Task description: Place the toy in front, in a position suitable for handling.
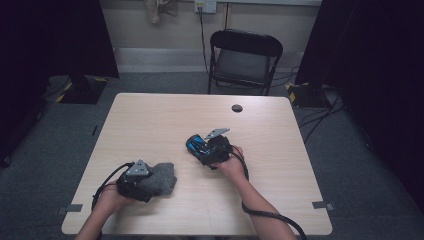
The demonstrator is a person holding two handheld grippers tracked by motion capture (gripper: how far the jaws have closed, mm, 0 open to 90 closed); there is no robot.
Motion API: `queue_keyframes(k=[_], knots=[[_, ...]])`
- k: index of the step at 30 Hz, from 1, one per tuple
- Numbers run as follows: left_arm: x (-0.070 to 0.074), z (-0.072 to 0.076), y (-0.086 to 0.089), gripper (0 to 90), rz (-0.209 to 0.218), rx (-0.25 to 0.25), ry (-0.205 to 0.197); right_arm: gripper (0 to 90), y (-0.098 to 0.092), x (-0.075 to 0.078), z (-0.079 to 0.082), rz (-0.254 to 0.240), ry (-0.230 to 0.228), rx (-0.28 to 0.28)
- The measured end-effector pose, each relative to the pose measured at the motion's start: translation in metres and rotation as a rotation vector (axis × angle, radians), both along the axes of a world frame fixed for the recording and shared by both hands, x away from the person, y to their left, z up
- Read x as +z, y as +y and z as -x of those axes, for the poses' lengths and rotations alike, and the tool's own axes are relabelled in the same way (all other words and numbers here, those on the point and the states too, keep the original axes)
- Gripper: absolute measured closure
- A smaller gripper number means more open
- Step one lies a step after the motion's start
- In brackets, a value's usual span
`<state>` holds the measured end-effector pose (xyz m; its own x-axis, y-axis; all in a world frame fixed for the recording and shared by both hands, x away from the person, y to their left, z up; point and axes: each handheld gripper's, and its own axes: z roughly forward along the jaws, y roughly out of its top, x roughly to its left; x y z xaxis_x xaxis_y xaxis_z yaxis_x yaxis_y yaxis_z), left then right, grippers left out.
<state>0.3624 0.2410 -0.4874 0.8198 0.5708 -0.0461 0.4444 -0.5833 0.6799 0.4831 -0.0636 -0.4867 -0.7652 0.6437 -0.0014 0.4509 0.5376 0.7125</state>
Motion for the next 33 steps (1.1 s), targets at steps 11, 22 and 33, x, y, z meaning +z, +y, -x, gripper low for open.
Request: queue_keyframes(k=[11,22,33], knots=[[-0.001,0.0,0.001,21.0,0.006,0.003,-0.002,12.4,-0.027,0.004,0.024,-0.026,-0.001,-0.024],[0.0,0.001,-0.001,20.9,-0.005,0.01,-0.006,12.5,-0.048,0.0,0.037,-0.021,0.005,-0.046],[0.0,0.001,-0.001,20.9,-0.005,0.01,-0.006,12.8,-0.047,-0.008,0.039,-0.025,0.017,-0.042]])
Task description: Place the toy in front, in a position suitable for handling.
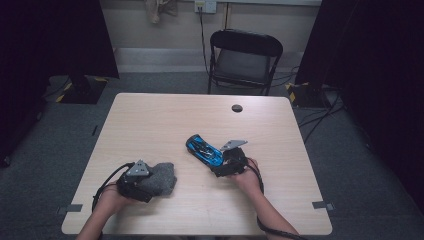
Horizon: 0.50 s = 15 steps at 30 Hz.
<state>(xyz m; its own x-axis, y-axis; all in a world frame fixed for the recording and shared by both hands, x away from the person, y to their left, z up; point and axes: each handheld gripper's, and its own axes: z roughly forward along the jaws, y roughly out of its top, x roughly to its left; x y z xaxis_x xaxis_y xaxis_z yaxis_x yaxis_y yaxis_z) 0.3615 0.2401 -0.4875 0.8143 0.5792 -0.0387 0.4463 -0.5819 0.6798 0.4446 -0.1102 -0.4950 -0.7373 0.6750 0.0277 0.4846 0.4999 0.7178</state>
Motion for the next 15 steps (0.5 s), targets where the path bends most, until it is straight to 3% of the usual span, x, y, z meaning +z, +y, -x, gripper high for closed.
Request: queue_keyframes(k=[15], knots=[[-0.0001,0.0002,-0.0001,20.8,0.0,0.002,-0.001,12.8,0.0004,-0.0069,0.0009,0.013,-0.019,0.013]])
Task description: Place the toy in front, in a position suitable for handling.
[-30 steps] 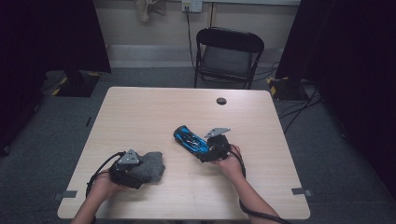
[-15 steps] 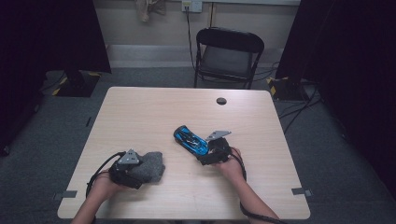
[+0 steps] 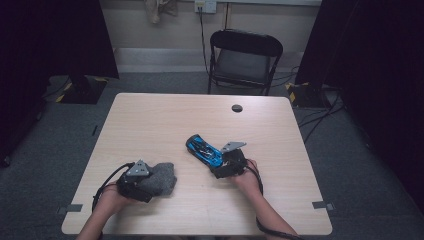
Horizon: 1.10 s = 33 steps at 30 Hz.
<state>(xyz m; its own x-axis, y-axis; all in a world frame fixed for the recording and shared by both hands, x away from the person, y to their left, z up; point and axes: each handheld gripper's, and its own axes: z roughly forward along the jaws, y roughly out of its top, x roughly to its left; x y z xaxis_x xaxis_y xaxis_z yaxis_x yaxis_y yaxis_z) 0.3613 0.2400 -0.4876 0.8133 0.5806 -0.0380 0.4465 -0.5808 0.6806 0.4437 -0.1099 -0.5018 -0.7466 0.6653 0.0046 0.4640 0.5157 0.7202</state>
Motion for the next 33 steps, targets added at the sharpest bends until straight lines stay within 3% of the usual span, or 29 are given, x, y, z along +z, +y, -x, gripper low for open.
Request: queue_keyframes(k=[16,17,33], knots=[[0.0,-0.0002,0.0004,20.8,0.0,-0.001,0.002,14.7,0.0012,-0.0012,-0.0031,-0.014,-0.007,0.003],[-0.0001,-0.0001,0.0004,20.8,0.001,0.0,0.001,22.4,0.0011,-0.0009,-0.0021,-0.021,-0.013,0.022],[0.0009,0.0016,-0.002,20.9,-0.004,0.022,0.004,23.1,0.0021,-0.0009,-0.0011,-0.027,-0.021,0.027]])
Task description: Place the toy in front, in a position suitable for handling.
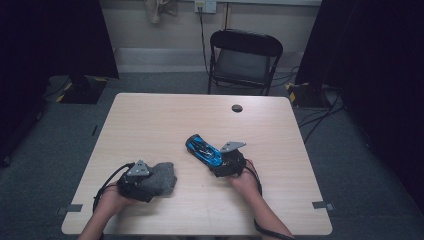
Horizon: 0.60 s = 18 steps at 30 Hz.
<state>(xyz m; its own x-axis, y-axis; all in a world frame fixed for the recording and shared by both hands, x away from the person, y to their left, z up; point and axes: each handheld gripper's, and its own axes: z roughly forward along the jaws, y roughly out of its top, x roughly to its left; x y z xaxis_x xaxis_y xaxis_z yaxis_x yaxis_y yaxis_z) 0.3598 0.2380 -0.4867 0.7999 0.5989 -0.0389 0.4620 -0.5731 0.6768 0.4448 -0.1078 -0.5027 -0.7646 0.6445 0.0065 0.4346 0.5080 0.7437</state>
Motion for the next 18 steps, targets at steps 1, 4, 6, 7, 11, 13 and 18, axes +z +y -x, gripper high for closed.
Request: queue_keyframes(k=[1,4,6,7,11,13,18], knots=[[0.0,0.0,0.0,20.9,0.0,-0.001,0.001,23.1,0.0,0.0,0.0,0.0,0.0,0.0],[0.0,0.0,0.0,20.9,0.0,-0.003,0.002,22.2,0.001,0.0,0.0,0.003,0.0,-0.004],[0.0,-0.001,0.0,21.0,0.002,-0.005,0.003,17.8,0.002,0.0,-0.001,0.01,0.005,-0.015],[0.0,-0.001,0.0,21.0,0.002,-0.005,0.003,17.8,0.002,0.0,-0.001,0.01,0.005,-0.015],[0.0,-0.001,0.0,21.0,0.0,-0.009,0.003,13.8,0.006,0.0,-0.005,0.021,0.006,-0.017],[0.0,-0.001,0.001,21.0,0.004,-0.008,0.003,14.2,0.007,0.0,-0.007,0.021,0.005,-0.018],[0.0,-0.001,0.0,21.0,0.002,-0.004,0.001,25.5,0.01,0.0,-0.008,0.002,-0.001,0.007]])
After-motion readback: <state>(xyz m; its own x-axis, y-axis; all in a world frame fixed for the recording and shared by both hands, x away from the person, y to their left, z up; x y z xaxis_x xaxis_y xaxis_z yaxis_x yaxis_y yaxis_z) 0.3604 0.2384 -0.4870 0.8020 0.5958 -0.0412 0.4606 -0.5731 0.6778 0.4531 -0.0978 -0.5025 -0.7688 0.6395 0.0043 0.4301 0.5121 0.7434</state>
